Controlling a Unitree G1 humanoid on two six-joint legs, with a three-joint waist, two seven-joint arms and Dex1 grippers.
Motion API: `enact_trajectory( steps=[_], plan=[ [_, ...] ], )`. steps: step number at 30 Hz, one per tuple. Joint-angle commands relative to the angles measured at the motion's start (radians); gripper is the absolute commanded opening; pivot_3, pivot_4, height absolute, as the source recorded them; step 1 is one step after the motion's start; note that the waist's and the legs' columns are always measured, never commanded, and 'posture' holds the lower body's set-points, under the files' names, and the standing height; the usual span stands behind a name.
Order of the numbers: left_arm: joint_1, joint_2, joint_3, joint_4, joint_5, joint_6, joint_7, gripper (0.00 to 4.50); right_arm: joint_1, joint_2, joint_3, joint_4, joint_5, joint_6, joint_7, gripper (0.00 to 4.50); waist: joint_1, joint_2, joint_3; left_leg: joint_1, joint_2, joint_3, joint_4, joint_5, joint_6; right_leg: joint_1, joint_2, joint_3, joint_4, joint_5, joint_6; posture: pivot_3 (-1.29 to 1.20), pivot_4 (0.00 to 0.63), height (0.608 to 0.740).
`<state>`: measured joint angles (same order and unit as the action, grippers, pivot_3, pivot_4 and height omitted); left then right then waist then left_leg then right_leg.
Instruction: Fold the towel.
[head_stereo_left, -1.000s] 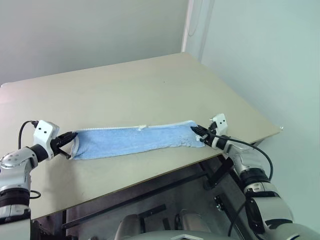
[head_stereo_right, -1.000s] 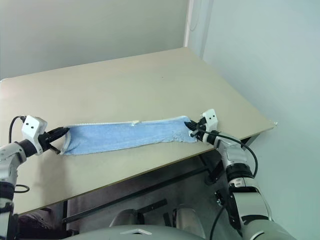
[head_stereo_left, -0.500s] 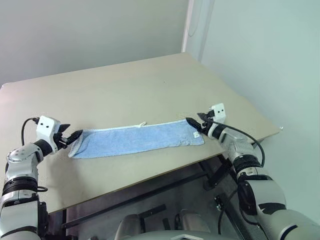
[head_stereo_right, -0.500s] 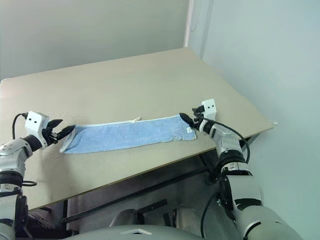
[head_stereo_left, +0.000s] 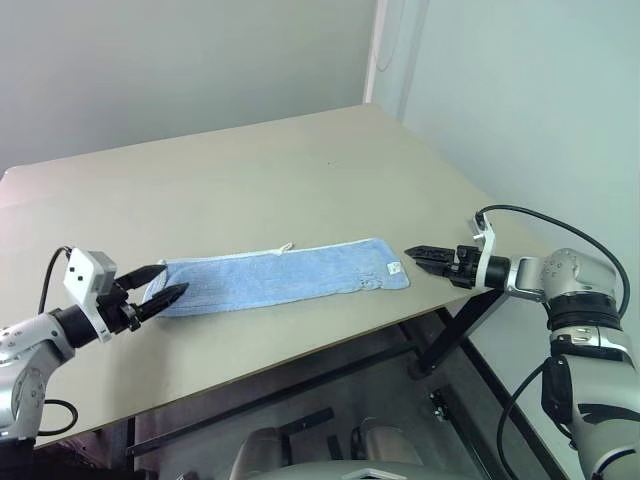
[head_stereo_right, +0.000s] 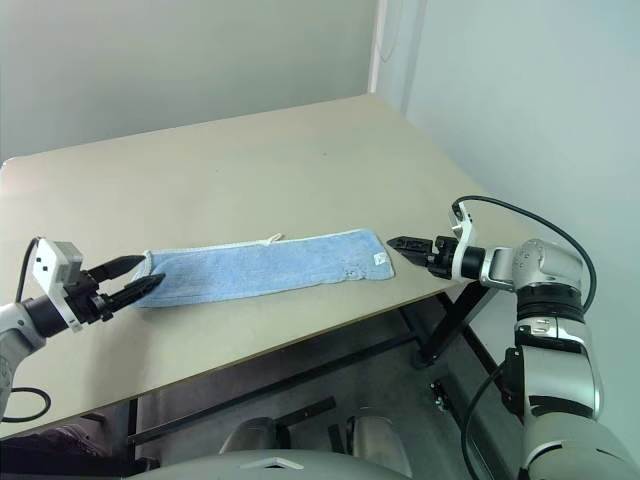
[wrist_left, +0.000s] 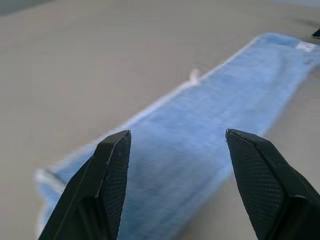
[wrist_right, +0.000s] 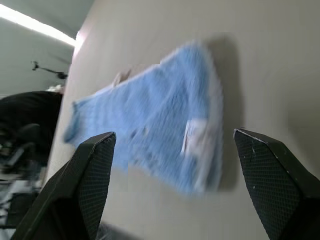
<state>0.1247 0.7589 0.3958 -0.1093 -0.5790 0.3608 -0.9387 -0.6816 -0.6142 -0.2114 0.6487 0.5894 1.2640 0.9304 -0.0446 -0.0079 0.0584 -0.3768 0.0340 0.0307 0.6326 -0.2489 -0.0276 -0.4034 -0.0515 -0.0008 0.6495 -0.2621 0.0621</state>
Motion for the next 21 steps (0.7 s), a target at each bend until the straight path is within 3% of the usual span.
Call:
enact_trajectory(
  steps=[1,11,21],
  plan=[
    [0.014,-0.014,-0.033,-0.082,-0.007,0.03,0.013,3.18,0.031,-0.019,0.014,-0.068,0.023,0.036,0.027,3.92,0.0,-0.001,0.0,0.001,0.0,0.0,0.0,0.0,0.0,0.001,0.001,0.0,0.0,0.0,0.0,0.0,0.0,0.74],
    [-0.016,-0.049,-0.119,-0.07,0.043,0.01,0.024,3.18,0.079,0.016,0.069,-0.115,0.016,0.04,0.028,3.92,-0.001,-0.001,0.0,0.0,0.0,0.0,-0.001,0.0,0.0,0.0,0.005,0.002,-0.001,0.0,0.001,0.0,0.0,0.74],
    [-0.059,-0.067,-0.16,-0.055,0.08,0.006,0.036,3.18,-0.031,0.14,0.019,0.058,-0.015,-0.064,-0.058,3.92,-0.023,-0.002,-0.001,0.002,0.0,-0.002,0.0,0.0,0.0,0.0,0.008,0.004,0.0,0.0,0.001,0.0,0.0,0.74]
  ],
)
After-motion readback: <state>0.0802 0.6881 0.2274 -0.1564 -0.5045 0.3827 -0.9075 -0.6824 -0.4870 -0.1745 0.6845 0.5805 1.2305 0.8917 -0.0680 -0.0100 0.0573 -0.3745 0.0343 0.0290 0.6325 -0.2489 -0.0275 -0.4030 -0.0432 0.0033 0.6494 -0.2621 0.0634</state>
